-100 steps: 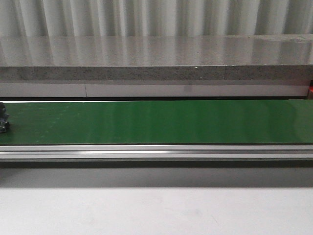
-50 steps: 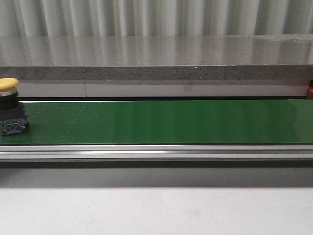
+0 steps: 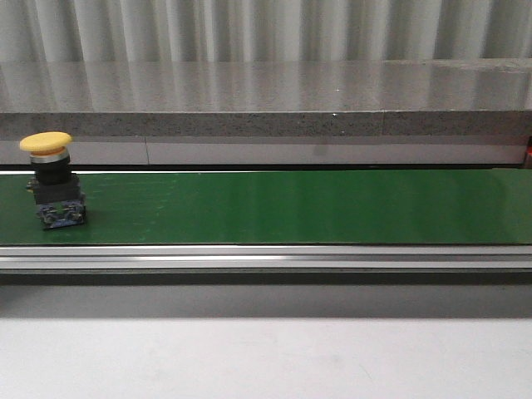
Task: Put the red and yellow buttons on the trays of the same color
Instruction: 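Grasp a red-capped button on the table with the left gripper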
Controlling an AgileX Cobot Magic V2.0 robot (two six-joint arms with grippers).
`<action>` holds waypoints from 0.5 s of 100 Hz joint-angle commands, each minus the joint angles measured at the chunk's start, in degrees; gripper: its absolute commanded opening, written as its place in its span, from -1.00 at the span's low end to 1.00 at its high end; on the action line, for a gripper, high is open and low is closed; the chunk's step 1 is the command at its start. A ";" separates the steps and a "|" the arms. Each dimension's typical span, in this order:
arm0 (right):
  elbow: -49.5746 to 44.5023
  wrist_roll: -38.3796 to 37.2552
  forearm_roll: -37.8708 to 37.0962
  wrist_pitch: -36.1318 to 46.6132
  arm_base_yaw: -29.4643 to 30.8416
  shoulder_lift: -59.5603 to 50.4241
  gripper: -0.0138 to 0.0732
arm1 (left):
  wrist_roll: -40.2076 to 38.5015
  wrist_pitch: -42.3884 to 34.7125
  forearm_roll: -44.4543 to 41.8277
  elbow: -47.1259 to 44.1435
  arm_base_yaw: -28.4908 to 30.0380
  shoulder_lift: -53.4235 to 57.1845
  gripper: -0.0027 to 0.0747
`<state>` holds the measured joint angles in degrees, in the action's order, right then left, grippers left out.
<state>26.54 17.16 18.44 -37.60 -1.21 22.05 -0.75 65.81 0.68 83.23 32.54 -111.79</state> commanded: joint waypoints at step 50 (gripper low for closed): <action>1.41 0.53 0.71 3.82 -0.12 0.41 -0.84 | 1.79 2.50 0.63 1.21 -7.61 19.47 -0.52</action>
<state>26.54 17.16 18.44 -37.60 -1.21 22.05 0.75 67.59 0.68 83.23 26.75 -95.92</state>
